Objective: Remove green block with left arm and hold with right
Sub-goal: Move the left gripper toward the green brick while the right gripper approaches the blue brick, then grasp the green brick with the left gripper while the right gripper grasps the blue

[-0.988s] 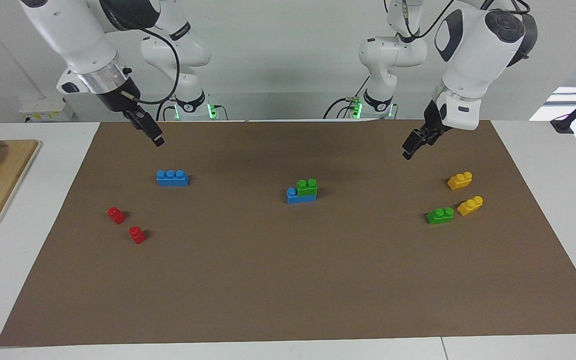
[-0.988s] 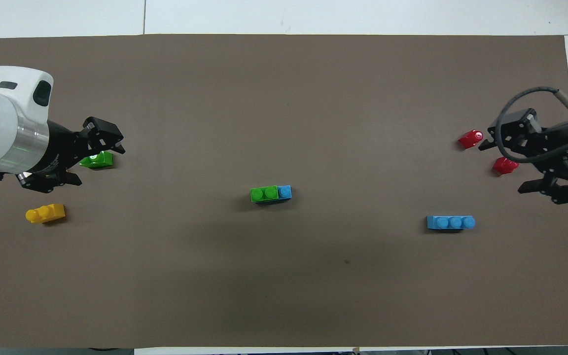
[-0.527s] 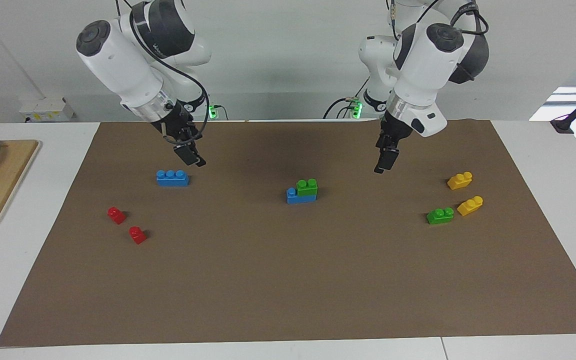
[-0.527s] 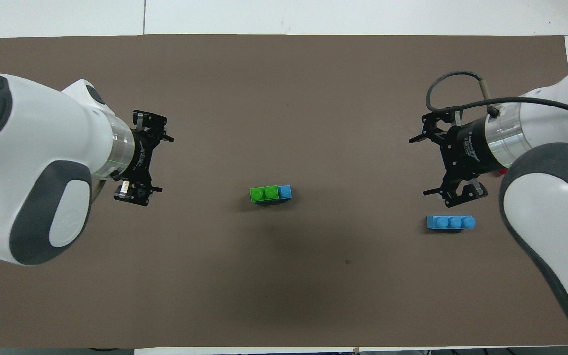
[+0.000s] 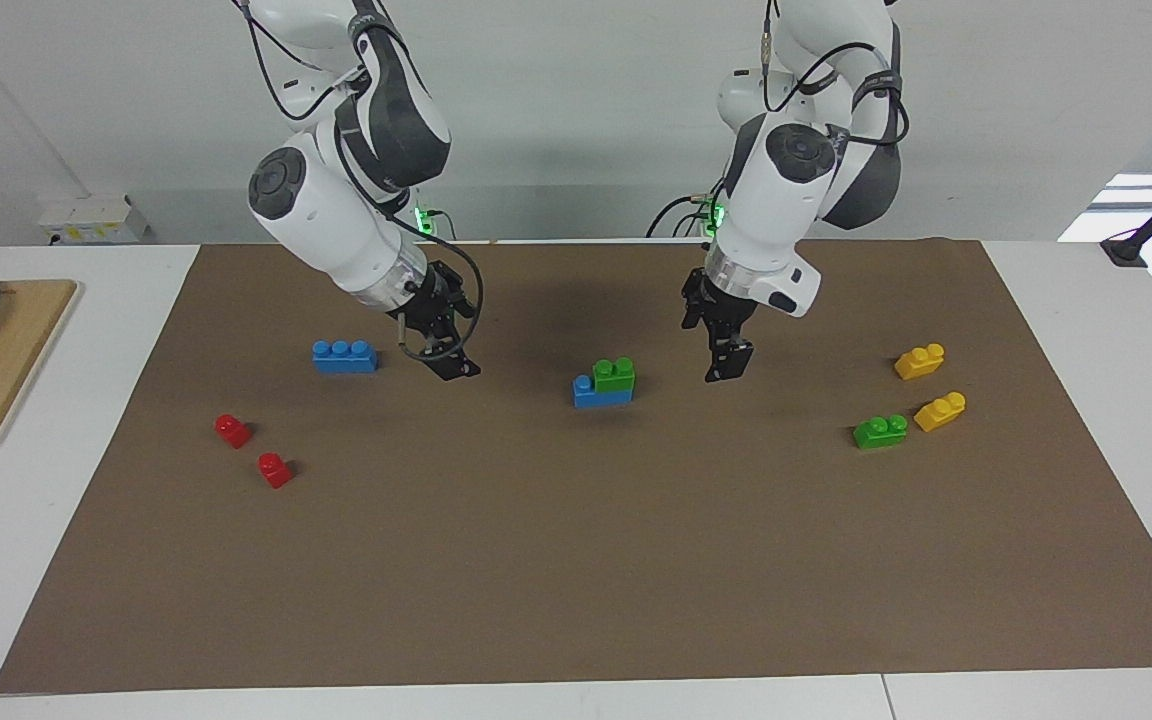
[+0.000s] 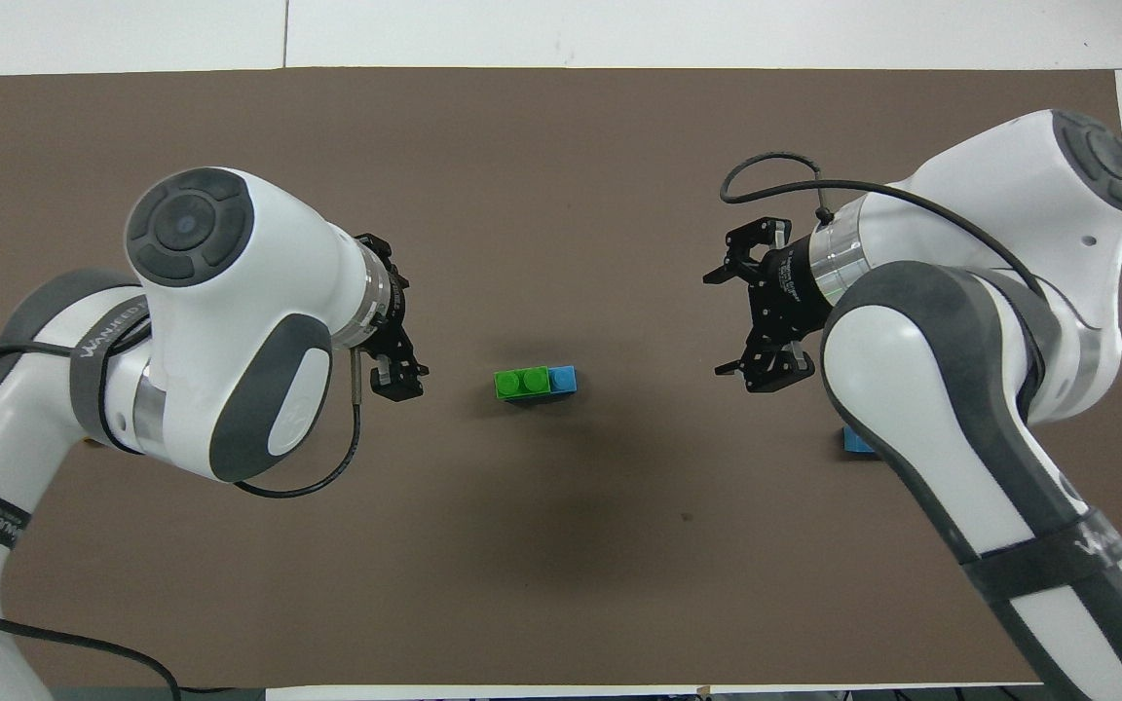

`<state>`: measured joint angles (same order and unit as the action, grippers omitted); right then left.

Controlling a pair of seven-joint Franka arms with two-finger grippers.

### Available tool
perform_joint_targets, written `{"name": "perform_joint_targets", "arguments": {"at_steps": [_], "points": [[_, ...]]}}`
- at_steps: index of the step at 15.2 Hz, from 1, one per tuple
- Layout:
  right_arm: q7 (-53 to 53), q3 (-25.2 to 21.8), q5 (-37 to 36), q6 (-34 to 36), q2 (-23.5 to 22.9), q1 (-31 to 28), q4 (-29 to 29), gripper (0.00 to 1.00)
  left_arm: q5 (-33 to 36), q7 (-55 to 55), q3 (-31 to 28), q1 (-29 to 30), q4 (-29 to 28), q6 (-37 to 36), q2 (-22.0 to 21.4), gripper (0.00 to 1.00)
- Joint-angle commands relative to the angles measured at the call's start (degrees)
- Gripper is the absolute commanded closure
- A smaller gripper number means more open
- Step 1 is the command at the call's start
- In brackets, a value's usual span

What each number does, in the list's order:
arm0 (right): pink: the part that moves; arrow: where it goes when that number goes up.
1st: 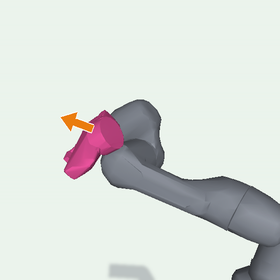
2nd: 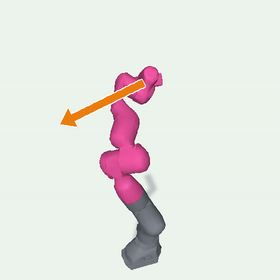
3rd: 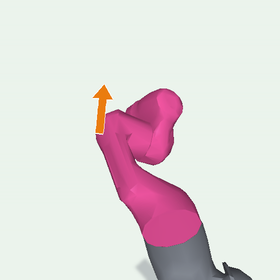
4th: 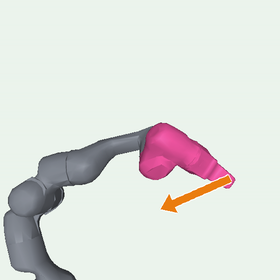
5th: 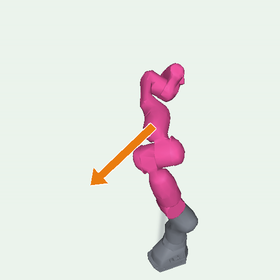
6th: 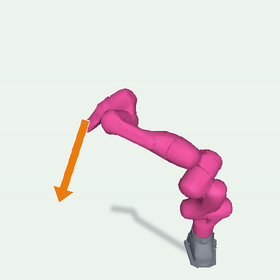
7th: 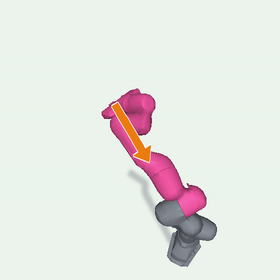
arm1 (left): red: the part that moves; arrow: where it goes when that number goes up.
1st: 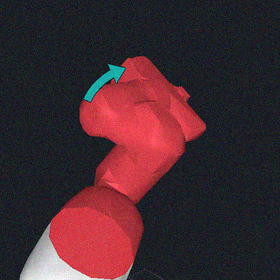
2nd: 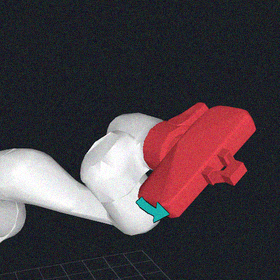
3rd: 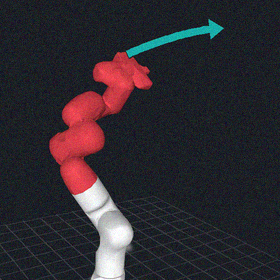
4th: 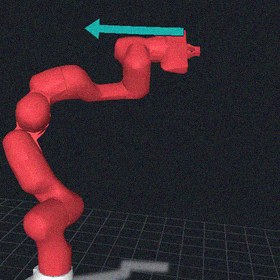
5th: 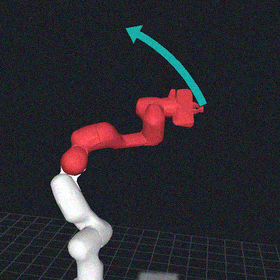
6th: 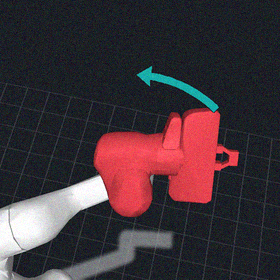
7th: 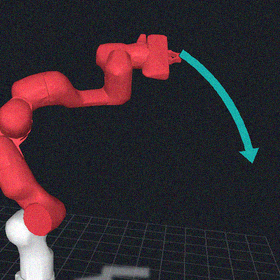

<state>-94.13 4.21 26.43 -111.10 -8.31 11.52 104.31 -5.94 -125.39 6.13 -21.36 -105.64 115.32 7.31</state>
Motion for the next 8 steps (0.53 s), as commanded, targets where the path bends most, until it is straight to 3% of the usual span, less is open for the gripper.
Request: {"name": "perform_joint_targets", "arguments": {"at_steps": [1,8], "points": [[-1.1,-0.1,1.5,-4.5,0.4,2.4,2.8,0.01,-0.6,-3.2,-0.9,-3.3,-1.9,2.6,0.3,0.00],[2.8,-0.2,1.3,-15.7,0.6,8.5,9.2,0.01,-1.6,-16.0,-0.9,-7.3,-1.6,5.1,2.5,0.00]]}}
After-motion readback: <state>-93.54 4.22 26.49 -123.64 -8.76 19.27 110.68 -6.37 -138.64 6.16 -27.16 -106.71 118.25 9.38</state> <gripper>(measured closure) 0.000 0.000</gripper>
